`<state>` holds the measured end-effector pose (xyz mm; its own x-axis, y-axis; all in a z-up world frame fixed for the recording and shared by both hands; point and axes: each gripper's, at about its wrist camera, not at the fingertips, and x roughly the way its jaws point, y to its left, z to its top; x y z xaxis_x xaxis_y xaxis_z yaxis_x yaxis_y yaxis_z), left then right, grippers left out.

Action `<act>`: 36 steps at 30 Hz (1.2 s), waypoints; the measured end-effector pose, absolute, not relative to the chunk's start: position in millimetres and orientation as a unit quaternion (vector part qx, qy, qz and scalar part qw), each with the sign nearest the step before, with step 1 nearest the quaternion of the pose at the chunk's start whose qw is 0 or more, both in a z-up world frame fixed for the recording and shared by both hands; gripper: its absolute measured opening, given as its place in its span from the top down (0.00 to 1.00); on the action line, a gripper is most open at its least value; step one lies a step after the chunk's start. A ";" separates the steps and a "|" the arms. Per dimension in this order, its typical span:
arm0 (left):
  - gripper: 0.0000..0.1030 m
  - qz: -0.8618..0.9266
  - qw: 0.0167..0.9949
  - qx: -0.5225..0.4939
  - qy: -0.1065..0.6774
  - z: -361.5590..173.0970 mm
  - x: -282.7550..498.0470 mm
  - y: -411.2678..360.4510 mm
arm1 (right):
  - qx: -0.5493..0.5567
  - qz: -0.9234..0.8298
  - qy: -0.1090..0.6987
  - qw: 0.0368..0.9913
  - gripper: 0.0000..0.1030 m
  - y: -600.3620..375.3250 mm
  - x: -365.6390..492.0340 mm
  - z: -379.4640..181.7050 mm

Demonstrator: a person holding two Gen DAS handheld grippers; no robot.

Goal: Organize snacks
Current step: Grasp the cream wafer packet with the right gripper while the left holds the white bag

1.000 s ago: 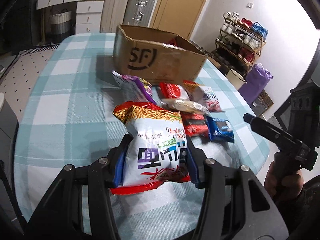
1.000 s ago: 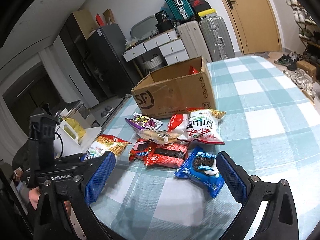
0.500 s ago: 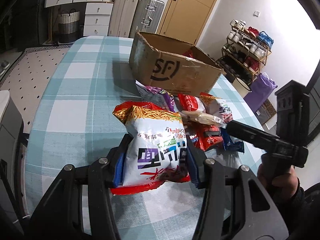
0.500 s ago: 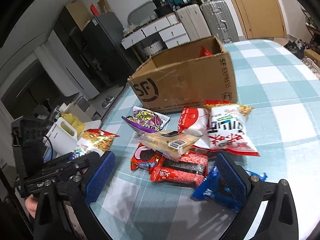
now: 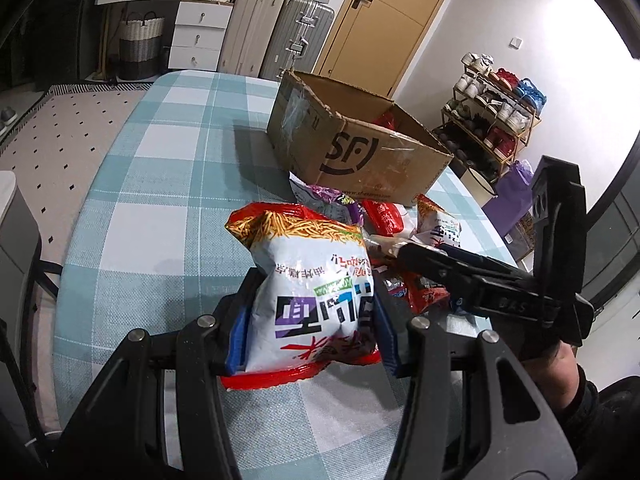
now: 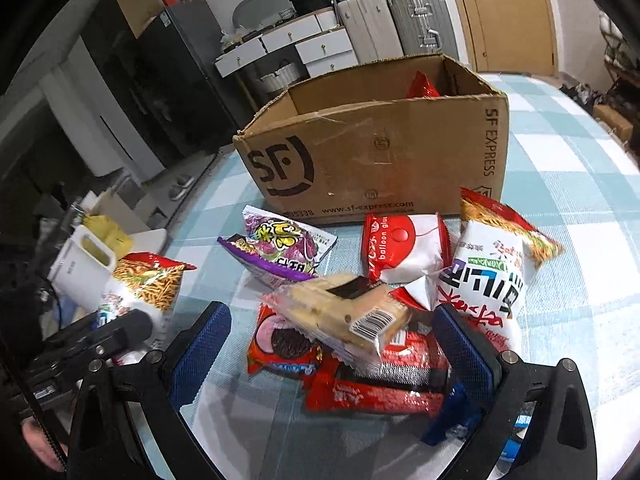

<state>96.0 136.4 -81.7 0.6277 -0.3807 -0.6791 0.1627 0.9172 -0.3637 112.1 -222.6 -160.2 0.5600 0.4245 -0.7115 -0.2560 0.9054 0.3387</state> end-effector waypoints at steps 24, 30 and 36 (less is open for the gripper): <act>0.53 -0.166 0.881 -0.171 0.410 -98.5 94.9 152.4 | 0.061 0.099 0.426 0.897 0.23 -181.2 120.6 -177.2; 0.53 -0.165 0.879 -0.174 0.411 -100.6 96.0 153.5 | 0.085 0.105 0.414 0.900 0.34 -198.2 119.3 -177.6; 0.53 -0.165 0.879 -0.171 0.413 -100.6 96.2 149.7 | 0.107 0.123 0.396 0.904 0.38 -215.9 110.8 -173.2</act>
